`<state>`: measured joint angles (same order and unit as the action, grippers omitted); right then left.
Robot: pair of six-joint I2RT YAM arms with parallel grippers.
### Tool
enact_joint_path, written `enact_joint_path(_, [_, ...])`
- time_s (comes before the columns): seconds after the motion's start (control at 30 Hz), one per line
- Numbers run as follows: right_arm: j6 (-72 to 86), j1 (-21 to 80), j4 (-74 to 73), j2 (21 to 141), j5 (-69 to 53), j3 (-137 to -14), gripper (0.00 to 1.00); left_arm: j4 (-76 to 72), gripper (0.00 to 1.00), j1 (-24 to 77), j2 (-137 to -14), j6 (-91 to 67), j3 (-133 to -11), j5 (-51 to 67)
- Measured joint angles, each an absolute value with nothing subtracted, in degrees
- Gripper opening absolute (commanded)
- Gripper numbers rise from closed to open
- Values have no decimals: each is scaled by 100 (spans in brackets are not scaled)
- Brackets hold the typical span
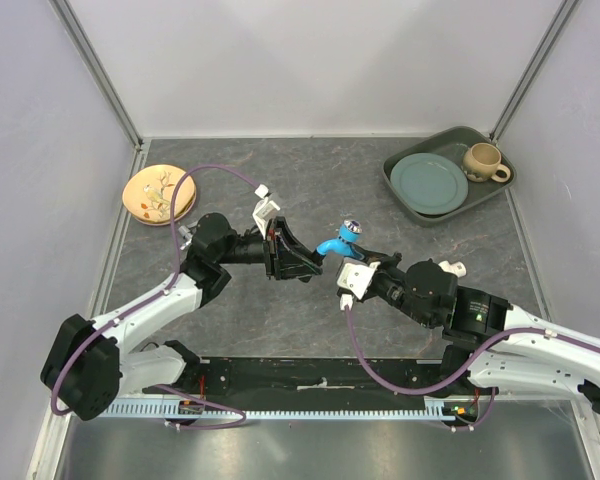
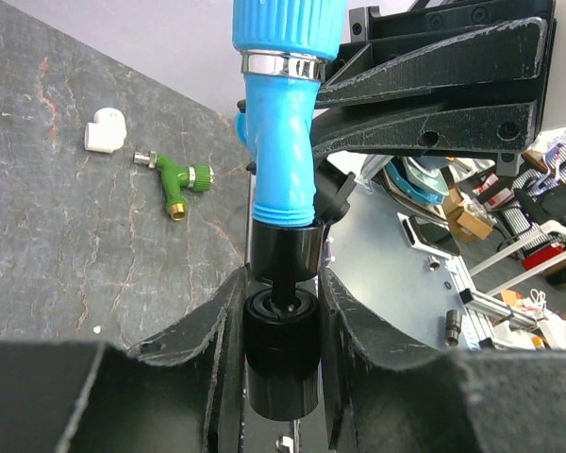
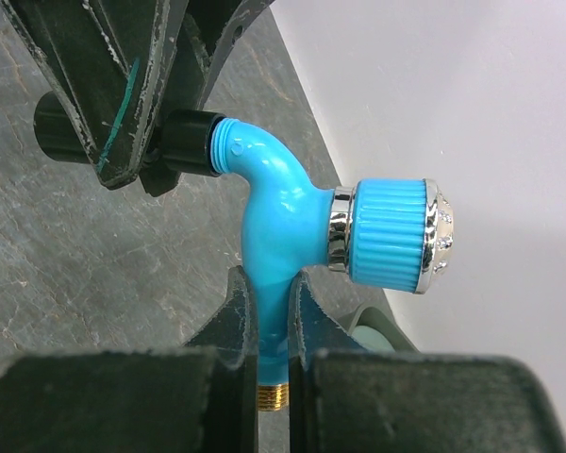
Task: Install the water faucets
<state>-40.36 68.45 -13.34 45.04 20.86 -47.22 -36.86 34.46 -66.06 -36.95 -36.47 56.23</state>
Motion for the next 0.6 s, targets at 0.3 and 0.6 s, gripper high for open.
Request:
enact_joint_path(0.3, [-4036, 6888, -1332, 4521, 2060, -4722, 0, -3927, 2, 3428, -6611, -3883, -3538, 5708])
enact_joint_path(0.6, [-4036, 6893, -1337, 4464, 2040, -4722, 0, -4115, 2, 3343, -6611, -3983, -3524, 5752])
